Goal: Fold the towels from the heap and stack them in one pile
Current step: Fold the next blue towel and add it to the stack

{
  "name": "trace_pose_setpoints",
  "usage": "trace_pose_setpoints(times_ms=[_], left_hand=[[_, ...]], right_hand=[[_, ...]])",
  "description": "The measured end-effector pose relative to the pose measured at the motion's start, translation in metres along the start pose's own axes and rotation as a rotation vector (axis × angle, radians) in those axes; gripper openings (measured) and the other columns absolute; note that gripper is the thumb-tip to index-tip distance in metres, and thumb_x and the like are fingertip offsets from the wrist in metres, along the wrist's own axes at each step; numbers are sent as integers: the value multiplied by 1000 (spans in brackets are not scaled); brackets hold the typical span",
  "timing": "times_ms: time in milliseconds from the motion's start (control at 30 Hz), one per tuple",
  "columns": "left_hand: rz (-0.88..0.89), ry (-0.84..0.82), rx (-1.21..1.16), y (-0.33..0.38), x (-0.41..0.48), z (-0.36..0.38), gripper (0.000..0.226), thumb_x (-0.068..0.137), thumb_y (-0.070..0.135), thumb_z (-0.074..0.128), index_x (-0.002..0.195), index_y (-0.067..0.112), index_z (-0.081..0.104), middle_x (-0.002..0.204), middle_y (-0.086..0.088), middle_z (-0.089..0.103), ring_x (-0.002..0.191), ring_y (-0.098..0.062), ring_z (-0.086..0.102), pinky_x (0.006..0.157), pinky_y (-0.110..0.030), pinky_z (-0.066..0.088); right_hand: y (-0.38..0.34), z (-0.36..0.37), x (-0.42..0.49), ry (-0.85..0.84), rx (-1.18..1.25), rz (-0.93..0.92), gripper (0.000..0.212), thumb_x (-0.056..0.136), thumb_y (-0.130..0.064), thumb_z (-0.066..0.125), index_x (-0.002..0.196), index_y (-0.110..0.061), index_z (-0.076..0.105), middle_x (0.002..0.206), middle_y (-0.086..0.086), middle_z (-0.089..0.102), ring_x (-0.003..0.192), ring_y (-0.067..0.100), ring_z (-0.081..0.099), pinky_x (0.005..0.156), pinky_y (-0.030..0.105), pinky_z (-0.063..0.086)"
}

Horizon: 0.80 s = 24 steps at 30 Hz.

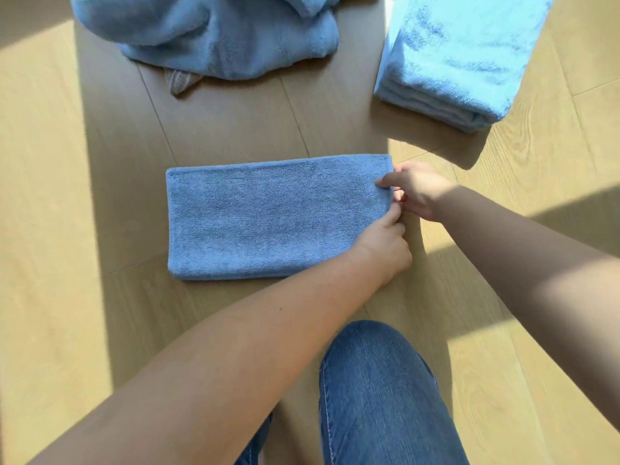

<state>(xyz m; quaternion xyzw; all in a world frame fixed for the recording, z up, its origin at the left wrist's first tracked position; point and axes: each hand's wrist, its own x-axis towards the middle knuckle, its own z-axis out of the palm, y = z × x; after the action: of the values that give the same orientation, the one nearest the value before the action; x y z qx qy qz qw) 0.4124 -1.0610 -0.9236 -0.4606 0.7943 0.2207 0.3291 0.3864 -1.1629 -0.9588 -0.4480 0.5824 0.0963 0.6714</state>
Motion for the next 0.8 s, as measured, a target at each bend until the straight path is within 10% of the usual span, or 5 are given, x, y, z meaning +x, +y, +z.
trace_pose_setpoints(times_ms=[333, 533, 667, 800], left_hand=[[-58, 254, 9, 0, -48, -4, 30, 90, 9, 43, 114, 14, 60, 116, -6, 60, 115, -29, 48, 113, -50, 15], [-215, 556, -24, -26, -133, 47, 18, 55, 11, 49, 56, 22, 63, 53, 4, 57, 58, -18, 59, 86, -40, 52], [-325, 660, -47, -43, -177, 93, 43, 57, -4, 20, 57, 15, 58, 52, -1, 52, 54, -22, 55, 89, -43, 47], [-391, 666, -64, -58, -197, 139, 26, 55, -4, 36, 58, 13, 56, 52, -3, 49, 53, -23, 52, 88, -43, 31]], right_hand=[[-31, 27, -43, 25, -20, -159, 18, 84, -1, 53, 72, -15, 50, 62, 4, 48, 42, 13, 42, 43, 20, 37], [-57, 100, -67, 51, -113, -253, 28, 83, -2, 55, 104, -17, 44, 66, 4, 51, 27, 1, 43, 40, 18, 42], [-63, 165, -70, -3, -171, -304, 39, 82, -1, 57, 112, -18, 38, 75, 5, 48, 51, 14, 48, 46, 21, 46], [-59, 228, -55, 25, -302, -323, 44, 78, -7, 61, 116, -18, 41, 90, 12, 53, 76, 26, 55, 80, 49, 53]])
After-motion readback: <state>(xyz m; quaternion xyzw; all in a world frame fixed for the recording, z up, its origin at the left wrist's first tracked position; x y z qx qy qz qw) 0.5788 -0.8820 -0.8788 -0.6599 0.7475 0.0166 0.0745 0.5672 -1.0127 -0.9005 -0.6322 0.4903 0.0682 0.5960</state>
